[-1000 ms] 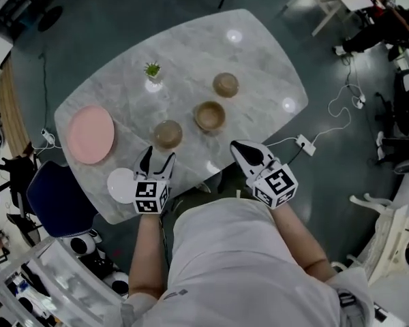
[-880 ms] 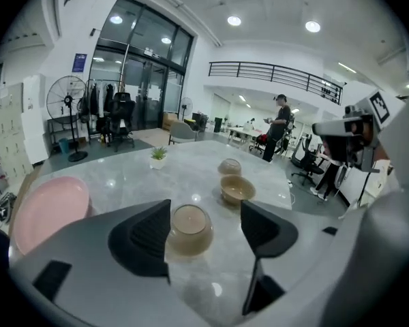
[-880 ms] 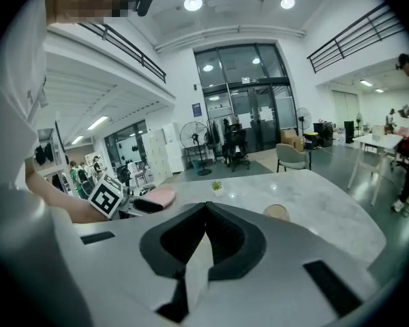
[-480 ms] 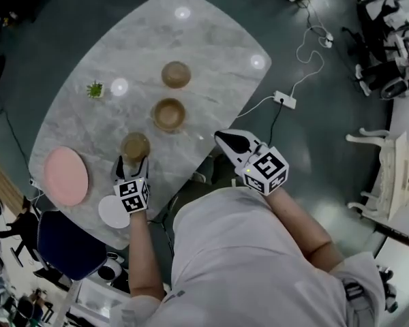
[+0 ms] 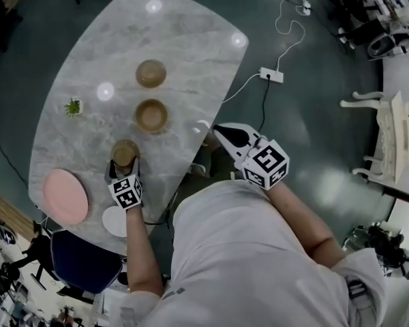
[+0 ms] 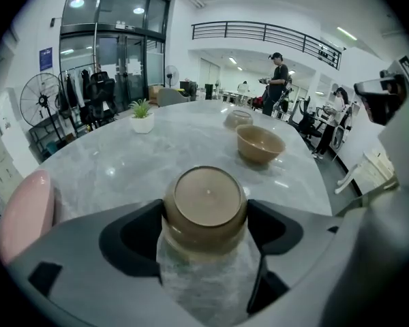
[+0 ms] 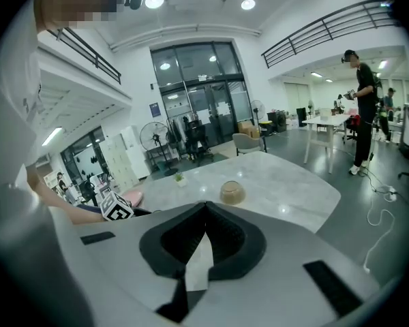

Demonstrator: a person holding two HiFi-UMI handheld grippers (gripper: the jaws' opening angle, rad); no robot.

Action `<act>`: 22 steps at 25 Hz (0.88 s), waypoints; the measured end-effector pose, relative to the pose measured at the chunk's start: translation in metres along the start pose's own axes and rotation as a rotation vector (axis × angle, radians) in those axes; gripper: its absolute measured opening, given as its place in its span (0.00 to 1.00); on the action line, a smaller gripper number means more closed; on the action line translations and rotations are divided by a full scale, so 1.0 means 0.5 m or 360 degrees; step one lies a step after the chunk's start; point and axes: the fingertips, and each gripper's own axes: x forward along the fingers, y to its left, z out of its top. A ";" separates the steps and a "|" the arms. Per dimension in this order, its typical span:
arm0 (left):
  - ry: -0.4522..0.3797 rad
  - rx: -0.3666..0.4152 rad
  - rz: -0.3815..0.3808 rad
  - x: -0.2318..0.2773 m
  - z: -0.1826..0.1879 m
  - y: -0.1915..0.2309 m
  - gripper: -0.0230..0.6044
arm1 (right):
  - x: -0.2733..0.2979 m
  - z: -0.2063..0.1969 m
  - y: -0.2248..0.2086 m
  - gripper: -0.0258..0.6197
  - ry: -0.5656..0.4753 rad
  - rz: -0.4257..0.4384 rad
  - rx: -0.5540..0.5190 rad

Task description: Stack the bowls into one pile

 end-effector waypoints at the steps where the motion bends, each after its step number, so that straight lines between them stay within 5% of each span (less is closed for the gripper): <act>1: -0.0003 -0.0008 -0.0003 0.003 0.001 0.002 0.64 | -0.003 -0.002 -0.001 0.05 0.0000 -0.0010 0.0007; 10: -0.0044 -0.0032 -0.0009 0.006 0.016 -0.005 0.64 | -0.024 0.005 -0.009 0.05 -0.0004 -0.0043 0.0002; 22: -0.0173 -0.0308 -0.0123 -0.027 0.066 -0.050 0.64 | 0.000 0.025 -0.013 0.05 -0.0001 0.0049 -0.0021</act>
